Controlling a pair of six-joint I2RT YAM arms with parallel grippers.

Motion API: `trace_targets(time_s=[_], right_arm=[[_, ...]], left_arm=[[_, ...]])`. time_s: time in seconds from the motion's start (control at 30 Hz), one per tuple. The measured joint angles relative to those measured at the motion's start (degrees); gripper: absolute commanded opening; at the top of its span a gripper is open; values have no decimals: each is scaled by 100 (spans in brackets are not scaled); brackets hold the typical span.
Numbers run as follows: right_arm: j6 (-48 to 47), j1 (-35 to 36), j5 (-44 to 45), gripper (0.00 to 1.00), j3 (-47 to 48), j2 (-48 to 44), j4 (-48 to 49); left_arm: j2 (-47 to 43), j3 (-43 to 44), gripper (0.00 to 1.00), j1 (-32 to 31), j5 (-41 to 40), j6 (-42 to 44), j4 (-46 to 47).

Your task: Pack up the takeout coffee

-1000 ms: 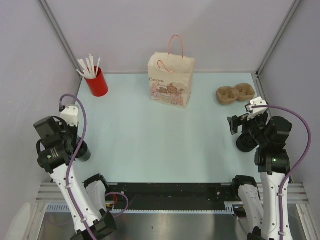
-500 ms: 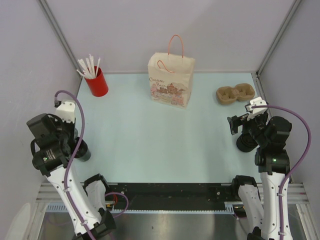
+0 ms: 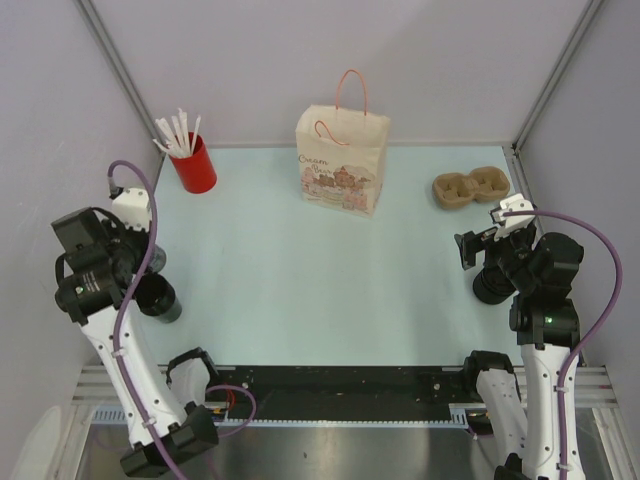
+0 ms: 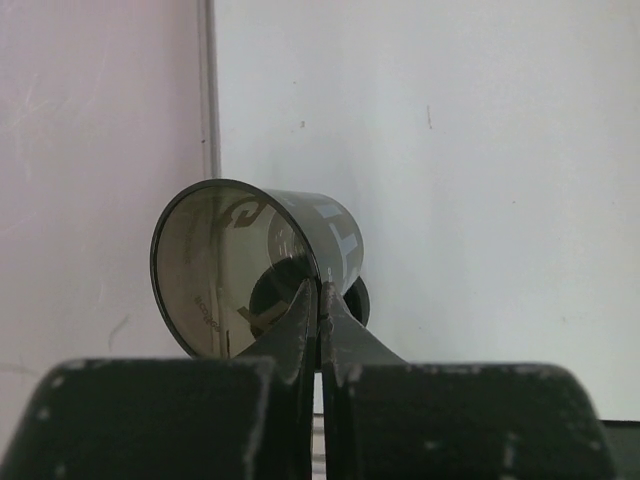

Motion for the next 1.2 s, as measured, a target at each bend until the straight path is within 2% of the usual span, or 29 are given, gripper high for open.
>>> trace_targets(time_s=[0.1,0.5,0.77,0.97,1.2], right_arm=[[0,0,0,100,0,7,-2],[-44,0,0,100,0,28,-37],[-52,-9,11,100,-9,98,-35],[-85,-11,44,100,-48,138,-33],[-103,-15,46,100,-96,229,-35]], left_arm=[[133,-2,0,-496,-205,-181,61],[682,-4,0,-3368,-1593,-1145,592],[1226,-11,0,-5198,-2378,-1488,916],[1679,-11,0,-6000,-2424,-1497,1029],[1799,-9,0,-7178,-2402,-1200,1215]])
